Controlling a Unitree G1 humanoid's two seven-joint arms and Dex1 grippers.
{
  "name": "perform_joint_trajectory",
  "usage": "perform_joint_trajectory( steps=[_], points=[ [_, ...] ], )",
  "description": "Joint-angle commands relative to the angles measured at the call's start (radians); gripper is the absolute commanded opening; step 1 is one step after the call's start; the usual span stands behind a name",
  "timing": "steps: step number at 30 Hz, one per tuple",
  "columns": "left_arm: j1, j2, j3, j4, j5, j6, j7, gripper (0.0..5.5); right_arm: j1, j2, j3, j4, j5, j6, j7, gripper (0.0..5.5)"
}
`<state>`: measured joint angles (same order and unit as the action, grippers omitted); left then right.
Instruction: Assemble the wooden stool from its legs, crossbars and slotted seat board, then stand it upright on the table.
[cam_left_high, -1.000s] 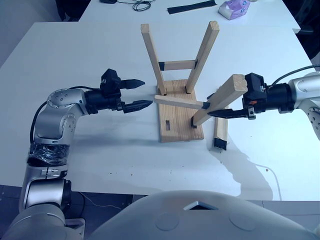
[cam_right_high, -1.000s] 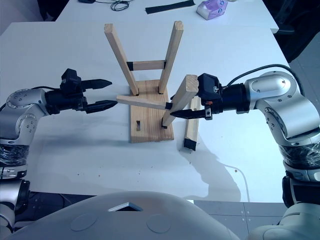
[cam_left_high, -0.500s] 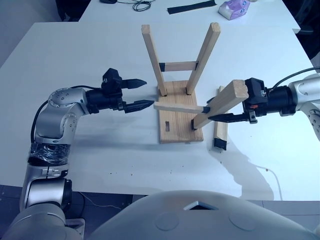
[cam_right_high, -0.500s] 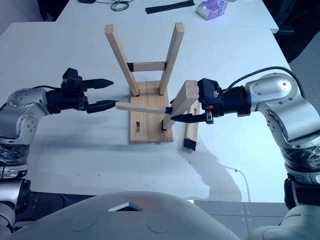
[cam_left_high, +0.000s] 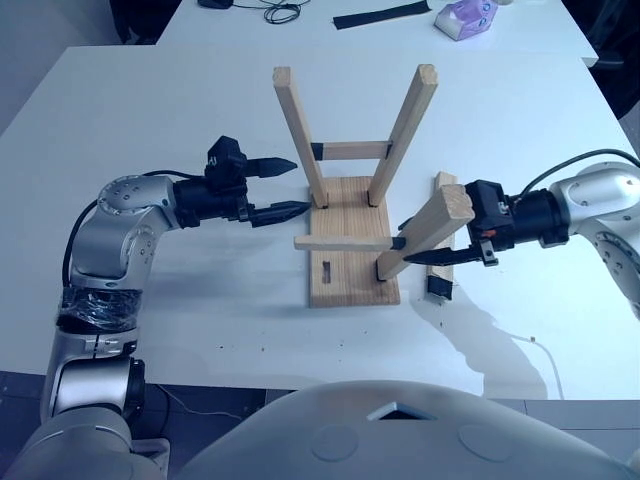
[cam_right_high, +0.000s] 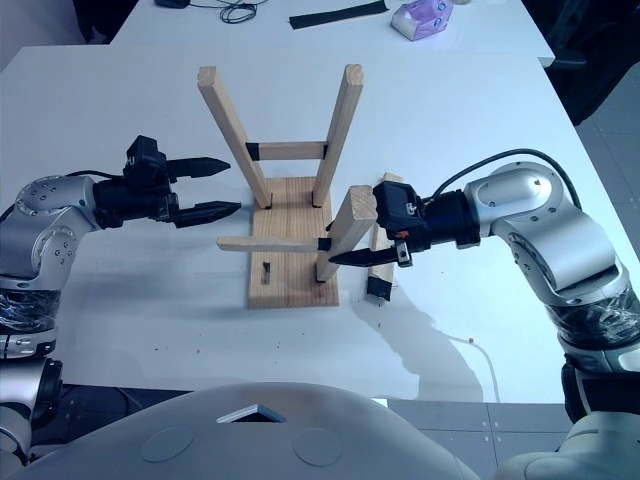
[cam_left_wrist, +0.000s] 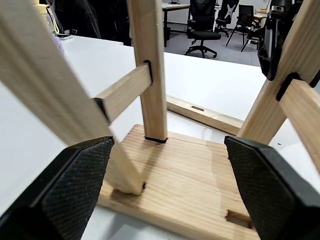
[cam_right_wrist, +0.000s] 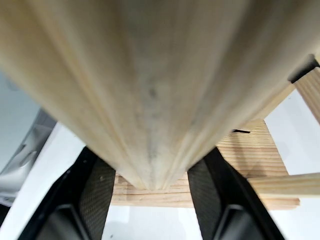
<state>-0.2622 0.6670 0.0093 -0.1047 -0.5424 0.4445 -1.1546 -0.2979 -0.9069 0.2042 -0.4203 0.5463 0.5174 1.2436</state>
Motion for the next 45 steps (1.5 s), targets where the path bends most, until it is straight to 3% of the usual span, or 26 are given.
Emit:
perform_joint_trajectory(
  steps=[1, 8, 25, 35, 45],
  points=[
    [-0.023, 0.005, 0.008, 0.004, -0.008, 0.013, 0.000, 4.08, 0.135, -0.004, 0.115, -0.023, -0.080, 0.026, -0.029, 2.04],
    [-0.028, 0.006, 0.007, 0.009, -0.007, 0.013, -0.002, 4.08, 0.216, -0.059, 0.186, -0.064, -0.100, 0.000, -0.016, 2.04],
    [0.014, -0.009, 0.019, -0.036, -0.015, 0.010, 0.033, 4.08, 0.069, -0.063, 0.170, 0.024, -0.107, 0.105, -0.112, 2.04],
    [0.084, -0.020, 0.060, -0.101, -0.036, 0.010, 0.097, 4.08, 0.139, -0.142, 0.118, -0.022, -0.063, 0.127, -0.146, 2.04],
    [0.084, -0.018, 0.070, -0.093, -0.039, 0.000, 0.106, 4.08, 0.116, -0.108, 0.053, -0.038, -0.040, 0.159, -0.246, 2.04]
  ],
)
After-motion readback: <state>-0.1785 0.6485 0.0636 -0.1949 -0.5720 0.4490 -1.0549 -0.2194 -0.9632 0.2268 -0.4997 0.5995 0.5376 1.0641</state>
